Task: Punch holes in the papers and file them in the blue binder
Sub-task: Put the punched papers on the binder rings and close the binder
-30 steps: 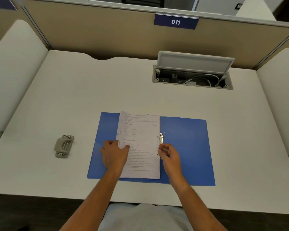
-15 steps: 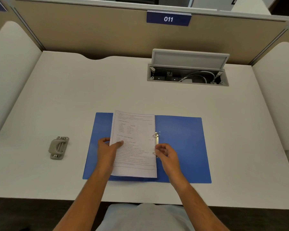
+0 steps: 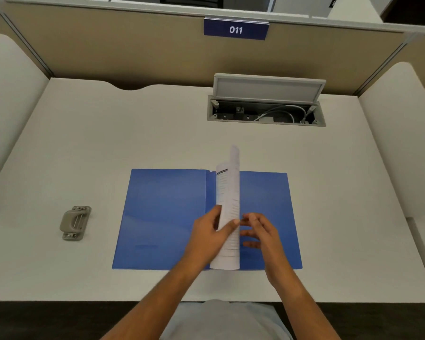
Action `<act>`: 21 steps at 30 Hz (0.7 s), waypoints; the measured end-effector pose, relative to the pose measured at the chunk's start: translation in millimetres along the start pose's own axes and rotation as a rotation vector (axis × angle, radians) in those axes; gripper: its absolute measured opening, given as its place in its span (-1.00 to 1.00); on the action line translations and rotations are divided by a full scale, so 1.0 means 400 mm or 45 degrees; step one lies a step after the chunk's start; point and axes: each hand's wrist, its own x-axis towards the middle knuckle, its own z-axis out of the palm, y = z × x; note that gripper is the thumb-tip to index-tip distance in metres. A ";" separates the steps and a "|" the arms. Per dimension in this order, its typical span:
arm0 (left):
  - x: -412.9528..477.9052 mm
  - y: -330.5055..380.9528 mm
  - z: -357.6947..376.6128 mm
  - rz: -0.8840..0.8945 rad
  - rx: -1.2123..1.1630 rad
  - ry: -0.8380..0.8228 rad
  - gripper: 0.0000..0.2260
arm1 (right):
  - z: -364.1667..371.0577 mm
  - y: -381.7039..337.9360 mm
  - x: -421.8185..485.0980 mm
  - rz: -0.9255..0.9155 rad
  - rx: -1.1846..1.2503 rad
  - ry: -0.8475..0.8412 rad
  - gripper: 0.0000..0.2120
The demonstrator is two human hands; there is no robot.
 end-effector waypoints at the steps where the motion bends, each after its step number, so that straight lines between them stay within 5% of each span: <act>1: -0.001 -0.003 0.024 0.011 0.015 -0.046 -0.75 | -0.009 0.000 0.000 0.014 0.013 0.006 -0.48; 5: -0.010 -0.033 0.077 0.039 0.073 -0.239 -0.76 | -0.052 0.001 0.007 0.083 -0.017 0.084 -0.22; 11: 0.012 -0.151 0.034 0.088 0.509 0.123 -0.74 | -0.109 -0.021 0.023 0.115 0.014 0.181 -0.66; 21: 0.048 -0.229 0.006 0.231 0.800 0.169 -0.85 | -0.238 0.068 0.112 0.080 -0.388 0.328 -0.74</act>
